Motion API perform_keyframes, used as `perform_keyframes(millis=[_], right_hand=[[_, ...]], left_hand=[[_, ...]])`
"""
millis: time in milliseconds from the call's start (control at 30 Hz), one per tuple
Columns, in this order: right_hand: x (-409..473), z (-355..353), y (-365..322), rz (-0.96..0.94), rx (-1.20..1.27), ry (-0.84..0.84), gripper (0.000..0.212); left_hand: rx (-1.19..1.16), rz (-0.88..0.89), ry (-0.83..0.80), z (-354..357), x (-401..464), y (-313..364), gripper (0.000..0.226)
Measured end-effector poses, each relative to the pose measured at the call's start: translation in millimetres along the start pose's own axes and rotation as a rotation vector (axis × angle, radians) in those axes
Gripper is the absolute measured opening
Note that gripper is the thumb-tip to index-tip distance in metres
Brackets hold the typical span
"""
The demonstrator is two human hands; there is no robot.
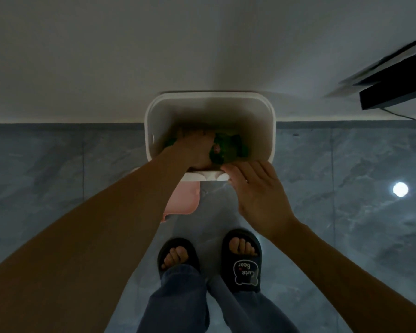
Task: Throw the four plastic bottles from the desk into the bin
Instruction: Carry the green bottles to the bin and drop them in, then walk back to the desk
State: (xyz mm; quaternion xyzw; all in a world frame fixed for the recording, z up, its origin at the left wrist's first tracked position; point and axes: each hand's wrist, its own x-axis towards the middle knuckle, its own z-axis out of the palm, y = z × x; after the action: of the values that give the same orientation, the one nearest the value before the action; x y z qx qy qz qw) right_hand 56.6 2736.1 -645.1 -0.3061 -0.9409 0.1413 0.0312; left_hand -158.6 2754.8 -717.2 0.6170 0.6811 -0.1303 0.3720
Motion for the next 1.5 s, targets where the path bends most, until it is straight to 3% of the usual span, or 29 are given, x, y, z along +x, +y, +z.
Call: perform_keyframes(millis=[100,333,500,600,767,1133,1267,1367,1500], right_hand=[[2.0,-8.3,-2.6,0.008,-0.016,-0.074,0.033],[12.7,-59.0,-29.0,0.135,0.051,-0.369,0.05],[-7.0,-132.6,-61.4,0.174,0.127,-0.467,0.041],[-30.5,-188.9,-85.2,0.269,0.219,-0.537,0.029],[-85.4,-297.9,-128.2,0.374,0.227,-0.673,0.027],[-185.4,-474.1,-160.0,0.318,0.141,-0.948,0.023],[-176.0,-505.4,-164.6,0.232,0.033,-1.044,0.022],[-150.2,-518.3,-177.5,0.16,-0.04,-1.056,0.025],[-99.5,-521.4,-231.3,0.03,-0.095,-1.035,0.031]], left_hand=[[-0.06,0.024,-0.04,-12.4,-9.1,-3.0,0.058],[-0.304,-0.004,0.105,-47.6,-96.2,7.7,0.017],[-0.483,-0.093,0.169,-60.9,-204.1,29.5,0.028],[-0.543,-0.211,0.084,-63.1,-277.4,49.5,0.031],[-0.603,-0.327,0.03,-77.4,-407.7,94.4,0.015],[-0.853,-0.603,0.024,-100.6,-658.5,177.9,0.022],[-0.88,-0.819,0.029,-96.9,-718.8,204.5,0.03],[-0.933,-0.848,0.039,-86.1,-760.6,228.7,0.025],[-1.232,-1.102,0.037,-55.3,-810.0,265.7,0.027]])
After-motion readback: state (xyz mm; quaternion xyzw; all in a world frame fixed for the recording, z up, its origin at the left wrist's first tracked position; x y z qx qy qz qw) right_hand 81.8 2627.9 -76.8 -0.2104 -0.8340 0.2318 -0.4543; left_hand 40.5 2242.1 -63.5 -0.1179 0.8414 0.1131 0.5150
